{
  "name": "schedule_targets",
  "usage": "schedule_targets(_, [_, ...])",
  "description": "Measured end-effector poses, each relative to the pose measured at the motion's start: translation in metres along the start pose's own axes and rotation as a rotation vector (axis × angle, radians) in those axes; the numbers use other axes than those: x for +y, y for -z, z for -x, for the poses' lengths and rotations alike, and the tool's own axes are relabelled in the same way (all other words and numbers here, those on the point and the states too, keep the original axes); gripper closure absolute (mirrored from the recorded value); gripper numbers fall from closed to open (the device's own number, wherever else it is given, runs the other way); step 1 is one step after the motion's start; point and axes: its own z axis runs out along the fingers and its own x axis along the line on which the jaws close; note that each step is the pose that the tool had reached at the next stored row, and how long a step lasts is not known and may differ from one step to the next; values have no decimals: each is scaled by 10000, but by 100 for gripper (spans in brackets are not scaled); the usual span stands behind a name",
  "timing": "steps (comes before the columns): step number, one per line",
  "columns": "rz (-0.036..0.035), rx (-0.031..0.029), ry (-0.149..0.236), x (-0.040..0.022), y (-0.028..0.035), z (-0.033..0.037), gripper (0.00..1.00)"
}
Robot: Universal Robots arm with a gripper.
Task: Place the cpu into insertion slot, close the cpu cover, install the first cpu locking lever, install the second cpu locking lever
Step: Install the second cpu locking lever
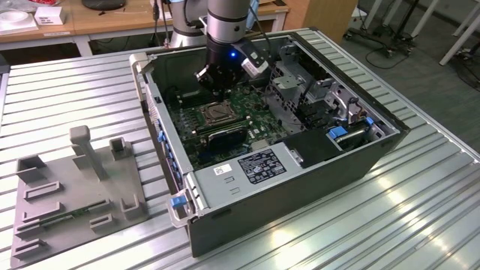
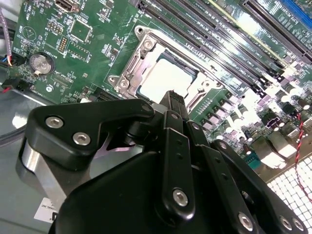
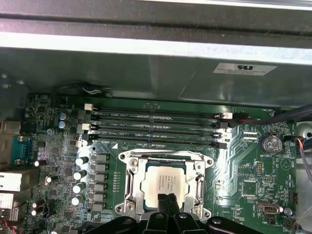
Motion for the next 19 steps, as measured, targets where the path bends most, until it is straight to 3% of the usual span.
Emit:
schedule_targets(4, [-3, 2, 1, -17, 3, -1, 89])
schedule_targets(19, [10, 0, 0, -169, 12, -9, 89])
